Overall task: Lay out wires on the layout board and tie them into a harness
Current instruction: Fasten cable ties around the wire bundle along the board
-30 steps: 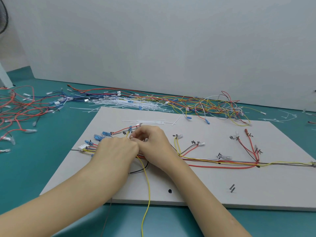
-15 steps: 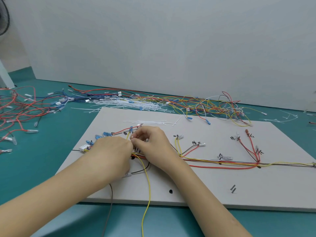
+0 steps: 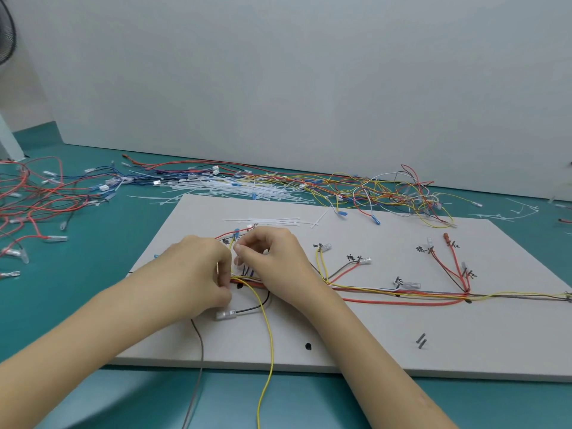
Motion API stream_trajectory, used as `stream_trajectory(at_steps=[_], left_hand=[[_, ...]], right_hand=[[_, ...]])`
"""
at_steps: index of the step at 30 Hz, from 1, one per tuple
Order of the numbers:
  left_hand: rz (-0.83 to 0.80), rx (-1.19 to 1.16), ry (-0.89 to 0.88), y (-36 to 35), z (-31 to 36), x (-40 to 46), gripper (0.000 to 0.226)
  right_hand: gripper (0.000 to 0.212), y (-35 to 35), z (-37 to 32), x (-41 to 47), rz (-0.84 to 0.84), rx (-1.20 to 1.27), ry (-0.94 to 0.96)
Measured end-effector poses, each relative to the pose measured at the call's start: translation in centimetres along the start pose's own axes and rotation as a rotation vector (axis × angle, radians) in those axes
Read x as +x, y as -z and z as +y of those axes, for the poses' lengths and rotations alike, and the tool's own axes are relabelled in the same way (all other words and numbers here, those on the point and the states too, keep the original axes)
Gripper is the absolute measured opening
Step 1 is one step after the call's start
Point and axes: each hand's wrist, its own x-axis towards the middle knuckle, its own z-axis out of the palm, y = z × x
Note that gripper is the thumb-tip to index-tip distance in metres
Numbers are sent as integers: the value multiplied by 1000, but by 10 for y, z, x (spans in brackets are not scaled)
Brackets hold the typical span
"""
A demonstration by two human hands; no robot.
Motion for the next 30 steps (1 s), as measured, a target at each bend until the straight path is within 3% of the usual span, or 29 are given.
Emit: stream_trajectory(at_steps=[5, 9, 11, 16, 22, 30], left_hand=[[-231, -520, -5, 12, -15, 5, 25], [-370, -617, 36, 12, -26, 9, 13], [-397, -602, 28, 11, -29, 10, 23], [-325, -667, -50, 8, -30, 12, 12], [-101, -642, -193, 3, -28, 19, 7], [4, -822, -114, -10, -31, 27, 14]], right_hand=[[11, 1, -1, 0, 2, 7, -4], [10, 1, -3, 0, 0, 23, -5], [10, 1, -3, 0, -5, 27, -8], [10, 2, -5, -1, 2, 66, -5], [9, 3, -5, 0, -4, 85, -7], [13, 8, -1, 0, -33, 88, -25]])
